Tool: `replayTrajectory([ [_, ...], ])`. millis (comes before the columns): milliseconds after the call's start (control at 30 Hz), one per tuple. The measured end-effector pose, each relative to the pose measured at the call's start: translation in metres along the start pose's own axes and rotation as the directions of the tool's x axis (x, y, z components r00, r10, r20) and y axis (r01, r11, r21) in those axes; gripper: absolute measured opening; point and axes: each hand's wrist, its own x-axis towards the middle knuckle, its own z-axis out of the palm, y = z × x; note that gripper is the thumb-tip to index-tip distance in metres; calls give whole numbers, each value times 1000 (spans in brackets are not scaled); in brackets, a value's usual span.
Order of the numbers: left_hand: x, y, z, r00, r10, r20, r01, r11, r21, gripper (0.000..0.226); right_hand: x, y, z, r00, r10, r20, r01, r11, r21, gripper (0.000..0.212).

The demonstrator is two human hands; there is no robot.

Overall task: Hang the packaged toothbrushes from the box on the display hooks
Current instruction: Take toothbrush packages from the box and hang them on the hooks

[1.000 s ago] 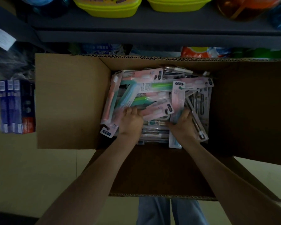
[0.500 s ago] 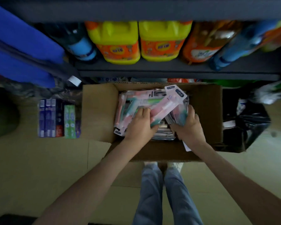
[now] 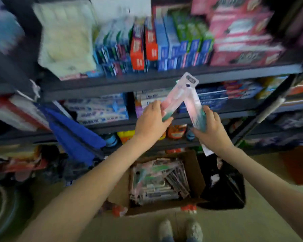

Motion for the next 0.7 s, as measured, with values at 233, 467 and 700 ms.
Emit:
replayTrajectory([
  [233, 50, 64, -79, 964, 110, -244, -125, 991, -47, 54, 49, -52, -100, 973, -150, -177, 150, 989, -9, 75],
  [467, 100, 131, -115, 907, 143, -396, -156, 988, 0, 55, 114, -60, -191, 898, -271, -347, 248, 962, -110, 73],
  [700, 160, 202, -121, 860, 80, -504, -83, 996, 16, 49, 176, -35, -267, 871, -299, -390, 265, 954, -139, 74],
])
